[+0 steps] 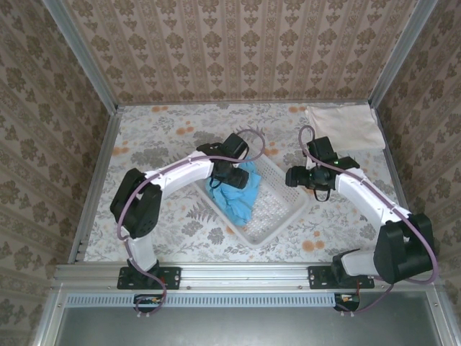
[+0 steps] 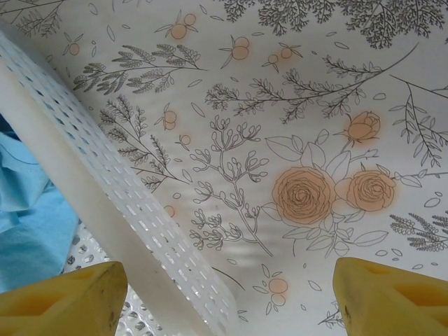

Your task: Fold and stack the t-shirts

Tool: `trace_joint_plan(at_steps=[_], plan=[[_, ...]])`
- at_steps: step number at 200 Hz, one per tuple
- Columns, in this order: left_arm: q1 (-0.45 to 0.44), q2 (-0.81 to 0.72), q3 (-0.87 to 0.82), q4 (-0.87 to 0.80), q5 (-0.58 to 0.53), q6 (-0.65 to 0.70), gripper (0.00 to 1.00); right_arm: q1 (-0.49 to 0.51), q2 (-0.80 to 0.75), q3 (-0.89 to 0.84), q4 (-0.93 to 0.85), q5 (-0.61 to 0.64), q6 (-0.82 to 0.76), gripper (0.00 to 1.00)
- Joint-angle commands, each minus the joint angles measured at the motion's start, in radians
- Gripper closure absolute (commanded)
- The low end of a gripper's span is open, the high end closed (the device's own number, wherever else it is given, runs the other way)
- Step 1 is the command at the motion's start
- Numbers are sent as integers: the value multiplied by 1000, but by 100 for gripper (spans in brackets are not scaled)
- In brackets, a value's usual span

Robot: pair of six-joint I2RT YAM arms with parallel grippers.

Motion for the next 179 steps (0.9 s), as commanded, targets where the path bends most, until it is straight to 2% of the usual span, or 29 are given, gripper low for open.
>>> trace_joint_plan(at_steps=[1,15,50,82,106,144,179], plan=[[-2,-2,36,-7,4,2,58,10,29,23,-33,-16,-23,22],[-2,-19,41,0,-6,3,74,16,42,28,-35,-31,-26,25],[-1,-132,27,55,-30,18,100,30,84,31,-39,-48,-33,38],[-3,-335,-12,182,-54,31,100,37,97,39,-27,-95,-26,58],[0,-492,-20,262,-121,37,100,44,108,58,1,-146,17,79],[29,-683,7,321,-203,21,100,130,167,134,134,-157,166,84],[59,-838,-1,344,-282,0,100,247,399,376,167,-122,236,84]])
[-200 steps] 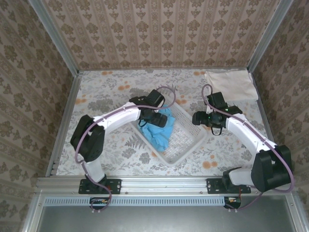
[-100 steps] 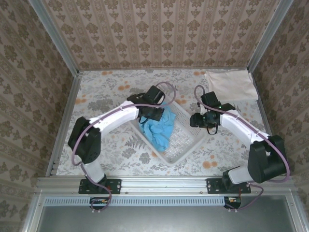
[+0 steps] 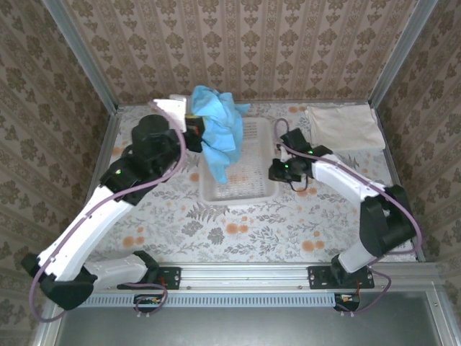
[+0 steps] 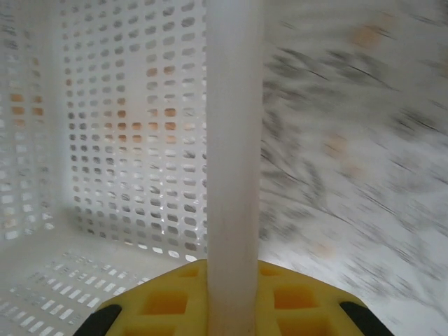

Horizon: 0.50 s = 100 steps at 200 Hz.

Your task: Fold and stack the t-shirts

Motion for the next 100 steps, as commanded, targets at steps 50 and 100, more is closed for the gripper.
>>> trace_joint_plan(at_steps=[50,100], plan=[[73,-225,30,-11,-219,9,100,212,502,634,62,106,213,84],[115,-291,8,-68,-279,42,100,303,921,1309,-107,132,322,81]])
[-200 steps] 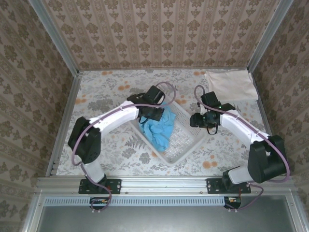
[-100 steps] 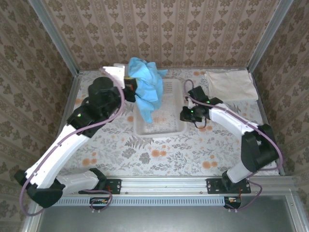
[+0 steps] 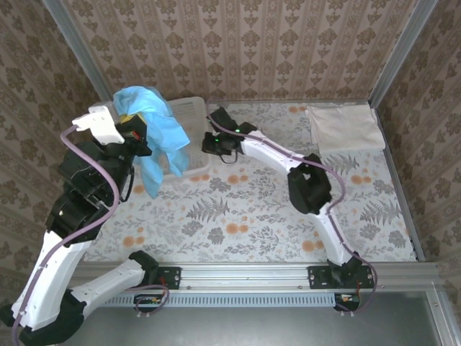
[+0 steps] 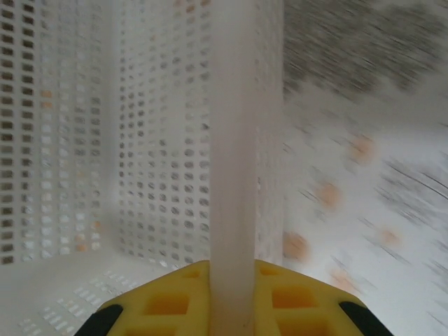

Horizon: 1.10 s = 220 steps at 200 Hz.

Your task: Fold and stack the t-shirts

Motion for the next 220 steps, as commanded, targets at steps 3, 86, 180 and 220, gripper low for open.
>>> trace_joint_plan(at_steps=[3,86,180,220], plan=[[21,-30,-5,-10,-63,38,100,35,193,357,-118,44,81,80],[109,-15,-37,-16,-10,12,100,31,513,969,-227,-3,140,25],[127,205,52,-21,486,-154,100,-199,145,1015,-840,32,-286,14],[21,396,84,-32,582,-188,100,-286,54,1007,-1076,39,-444,14]])
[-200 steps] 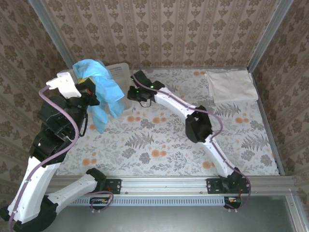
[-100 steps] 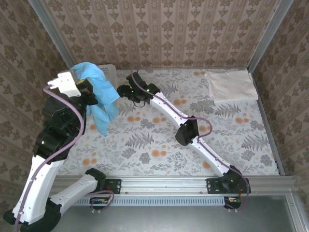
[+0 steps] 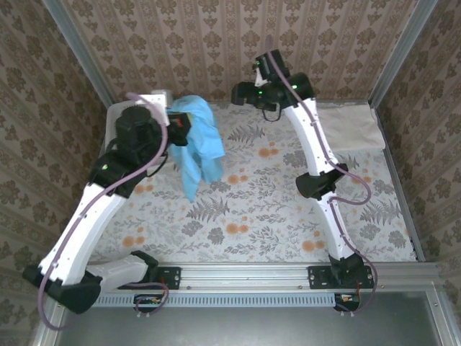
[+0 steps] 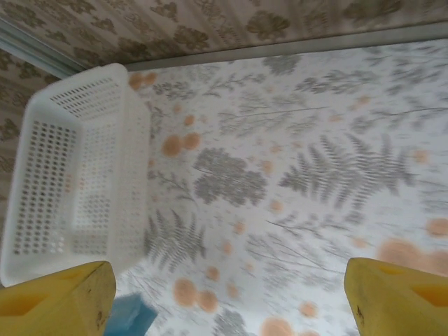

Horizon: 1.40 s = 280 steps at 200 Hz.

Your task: Fold and stack the t-shirts

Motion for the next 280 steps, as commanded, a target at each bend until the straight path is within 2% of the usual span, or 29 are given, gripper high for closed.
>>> trace_joint_plan(at_steps=[1,20,36,60,72,85,101,118,127,148,152,156,170,179,205,215,236,265,280], plan=[[-56,83,55,16,126,-50,100,-20,-34,54,-258,13,-147,14],[-89,174,69,11,135,-67,100,-71,-118,-39,-248,-55,-160,16],[-96,243,73,10,149,-91,100,-101,-233,-188,-195,-104,-193,15],[-107,368,115,-46,173,-76,92,-135,-409,-421,-152,-105,-244,13],[-111,418,117,-50,162,-70,79,-133,-524,-603,-93,-103,-273,12],[-111,469,114,-43,151,-65,71,-135,-687,-867,32,-71,-259,10],[-110,540,132,-59,144,-58,50,-153,-917,-1233,251,-52,-195,4],[-108,603,174,-122,107,-45,27,-203,-1171,-1648,574,-210,-86,0],[-108,606,169,-129,74,-37,18,-228,-1270,-1842,741,-286,-6,0],[-97,586,152,-180,-47,-28,12,-246,-1355,-2157,1004,-371,163,1],[-94,581,150,-194,-71,-25,3,-245,-1353,-2197,1033,-389,181,1],[-93,576,148,-209,-95,-20,0,-243,-1349,-2227,1059,-404,195,2],[-92,558,123,-254,-207,-2,0,-229,-1331,-2325,1121,-408,228,5],[-83,546,94,-270,-242,8,0,-217,-1319,-2364,1149,-388,247,6],[-8,534,14,-310,-268,32,3,-185,-1298,-2421,1232,-371,283,6],[30,531,-6,-326,-256,44,7,-161,-1289,-2429,1266,-360,290,6],[60,511,-41,-336,-337,94,6,-91,-1258,-2429,1309,-329,294,6],[116,534,-20,-345,-343,133,6,-15,-1212,-2418,1338,-308,290,6],[177,554,-6,-331,-311,167,7,2,-1203,-2429,1364,-296,296,6]])
